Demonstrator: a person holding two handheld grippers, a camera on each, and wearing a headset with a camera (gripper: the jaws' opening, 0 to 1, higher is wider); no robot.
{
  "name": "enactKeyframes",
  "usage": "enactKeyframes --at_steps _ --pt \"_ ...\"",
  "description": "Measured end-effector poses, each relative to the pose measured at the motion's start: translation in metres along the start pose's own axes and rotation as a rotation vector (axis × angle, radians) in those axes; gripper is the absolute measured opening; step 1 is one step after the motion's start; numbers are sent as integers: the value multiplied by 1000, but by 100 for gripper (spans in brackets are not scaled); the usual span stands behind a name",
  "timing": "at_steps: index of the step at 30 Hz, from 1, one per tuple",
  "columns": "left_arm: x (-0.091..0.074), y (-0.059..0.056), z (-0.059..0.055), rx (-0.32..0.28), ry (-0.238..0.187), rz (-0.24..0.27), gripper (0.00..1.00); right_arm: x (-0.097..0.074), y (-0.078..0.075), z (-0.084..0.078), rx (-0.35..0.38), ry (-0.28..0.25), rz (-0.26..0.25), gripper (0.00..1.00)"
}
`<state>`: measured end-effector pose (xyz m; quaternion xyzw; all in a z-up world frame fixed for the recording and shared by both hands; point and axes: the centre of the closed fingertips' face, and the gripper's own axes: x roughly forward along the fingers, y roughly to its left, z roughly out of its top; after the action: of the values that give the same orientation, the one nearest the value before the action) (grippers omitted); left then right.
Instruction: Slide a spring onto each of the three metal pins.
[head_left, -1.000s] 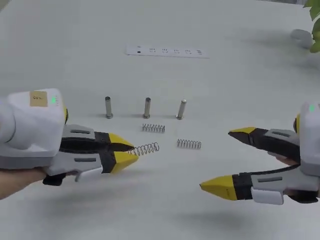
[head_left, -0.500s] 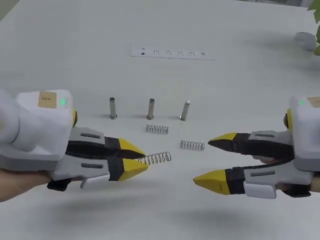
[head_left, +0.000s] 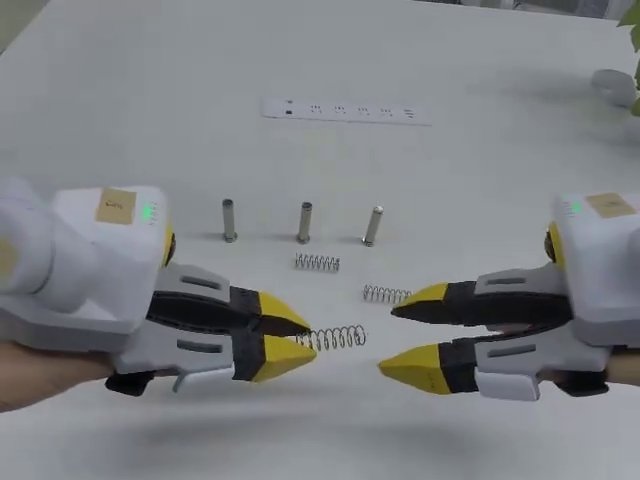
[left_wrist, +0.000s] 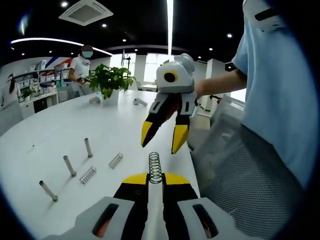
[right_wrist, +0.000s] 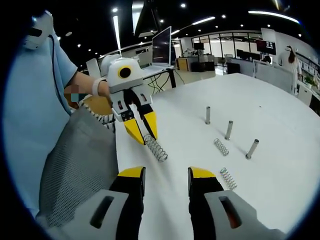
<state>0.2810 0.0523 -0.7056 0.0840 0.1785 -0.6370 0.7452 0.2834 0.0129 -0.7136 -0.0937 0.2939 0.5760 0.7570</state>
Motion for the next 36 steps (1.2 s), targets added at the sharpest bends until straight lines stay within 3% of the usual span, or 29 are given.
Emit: enactKeyframes --at_steps 12,18,36 --pt "2 -8 2 1 -2 -40 2 6 13 6 13 -9 67 16" --pt "2 -11 2 -4 -4 -57 2 8 17 3 8 10 88 14" --pt "3 -13 2 -14 -5 -73 2 8 19 2 -12 16 95 8"
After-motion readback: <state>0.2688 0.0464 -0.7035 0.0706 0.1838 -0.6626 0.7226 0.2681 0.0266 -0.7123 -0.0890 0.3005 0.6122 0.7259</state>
